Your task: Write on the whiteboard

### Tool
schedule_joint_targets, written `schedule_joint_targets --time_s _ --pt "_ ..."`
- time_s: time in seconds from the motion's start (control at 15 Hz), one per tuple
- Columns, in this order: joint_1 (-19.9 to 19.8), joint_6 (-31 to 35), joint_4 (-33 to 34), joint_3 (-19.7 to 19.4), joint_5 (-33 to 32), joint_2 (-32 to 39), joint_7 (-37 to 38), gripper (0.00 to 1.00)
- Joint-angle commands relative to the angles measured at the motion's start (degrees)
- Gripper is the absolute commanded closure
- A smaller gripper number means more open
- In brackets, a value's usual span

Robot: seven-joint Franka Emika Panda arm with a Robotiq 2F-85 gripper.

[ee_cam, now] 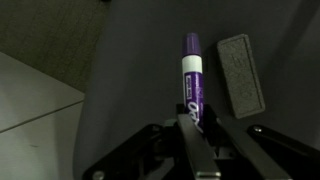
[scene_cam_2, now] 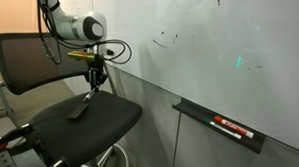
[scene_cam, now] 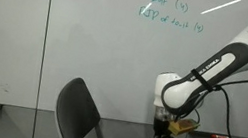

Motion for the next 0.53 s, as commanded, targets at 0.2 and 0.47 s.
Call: schedule_joint_targets --time_s 0.2,0.47 --pt "0.0 5.3 5.5 4.2 5.1 13.5 -11.0 0.86" --pt "1.4 4.4 5.4 2.4 2.9 9.7 -10.0 0.41"
